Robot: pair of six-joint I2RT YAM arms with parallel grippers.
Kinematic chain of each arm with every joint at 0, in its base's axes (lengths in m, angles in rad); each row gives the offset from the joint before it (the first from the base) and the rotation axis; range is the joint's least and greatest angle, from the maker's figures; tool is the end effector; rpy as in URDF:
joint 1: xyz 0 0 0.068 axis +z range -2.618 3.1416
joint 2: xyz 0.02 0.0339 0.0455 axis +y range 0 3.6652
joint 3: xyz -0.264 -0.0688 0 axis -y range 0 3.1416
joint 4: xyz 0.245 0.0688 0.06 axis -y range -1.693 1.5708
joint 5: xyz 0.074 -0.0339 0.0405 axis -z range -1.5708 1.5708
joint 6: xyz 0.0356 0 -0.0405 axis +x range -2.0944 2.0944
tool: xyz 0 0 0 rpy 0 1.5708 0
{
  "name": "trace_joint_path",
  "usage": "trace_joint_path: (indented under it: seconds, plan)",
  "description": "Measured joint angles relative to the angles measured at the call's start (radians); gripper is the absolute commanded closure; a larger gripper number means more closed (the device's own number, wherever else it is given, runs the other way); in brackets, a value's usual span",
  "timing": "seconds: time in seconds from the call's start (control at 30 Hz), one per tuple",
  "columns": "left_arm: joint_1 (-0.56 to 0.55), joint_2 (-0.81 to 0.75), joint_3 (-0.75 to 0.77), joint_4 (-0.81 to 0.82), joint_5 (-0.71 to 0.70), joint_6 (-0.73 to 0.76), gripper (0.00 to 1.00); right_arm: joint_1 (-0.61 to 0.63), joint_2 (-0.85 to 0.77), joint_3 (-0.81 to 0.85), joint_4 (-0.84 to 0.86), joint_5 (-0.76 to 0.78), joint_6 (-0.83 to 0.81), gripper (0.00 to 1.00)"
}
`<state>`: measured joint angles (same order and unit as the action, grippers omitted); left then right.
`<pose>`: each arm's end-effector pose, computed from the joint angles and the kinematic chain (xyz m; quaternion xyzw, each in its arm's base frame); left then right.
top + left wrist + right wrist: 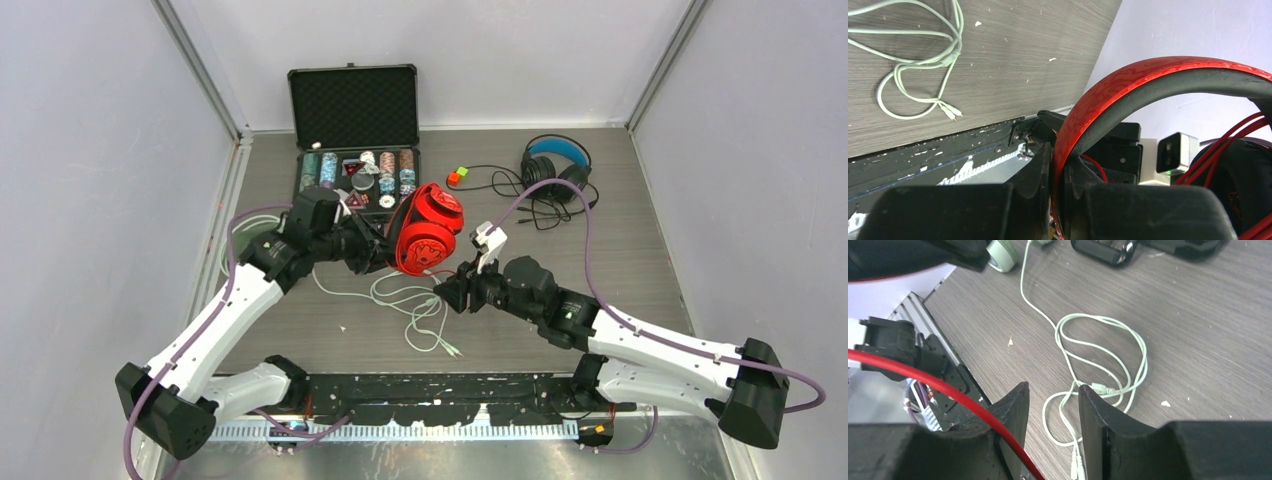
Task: Wrap the headphones
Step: Wrap the headphones cable around the headphones.
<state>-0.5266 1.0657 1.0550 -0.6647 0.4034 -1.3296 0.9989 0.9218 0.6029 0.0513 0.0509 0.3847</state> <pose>0.1842 -0.1233 0.3352 -0.2653 0.8468 -0.4477 0.1096 0.1193 0.1820 0.2750 -0.2256 0.7623 0.3712 0.4798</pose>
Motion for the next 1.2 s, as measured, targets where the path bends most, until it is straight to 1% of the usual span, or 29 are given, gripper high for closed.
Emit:
trace_joint_path:
  seconds: [0.1, 0.27, 0.57, 0.9, 1.2]
  plan:
    - [0.011, 0.0, 0.0, -0.012, -0.021, -0.001, 1.0, -0.008, 0.008, -0.02, 0.0, -0.002, 0.039, 0.51]
    - [0.036, 0.0, 0.001, -0.06, -0.076, 0.003, 1.0, -0.016, 0.014, -0.022, -0.029, -0.001, 0.139, 0.44]
    - [0.065, 0.025, 0.009, -0.108, -0.156, 0.01, 1.0, -0.021, 0.001, -0.022, -0.188, 0.011, 0.305, 0.37]
    - [0.077, 0.099, 0.03, -0.106, -0.178, 0.008, 1.0, -0.026, -0.014, -0.021, -0.341, -0.001, 0.449, 0.36]
    - [0.077, 0.118, 0.061, -0.103, -0.189, 0.0, 1.0, -0.027, -0.07, -0.021, -0.432, 0.0, 0.476, 0.36]
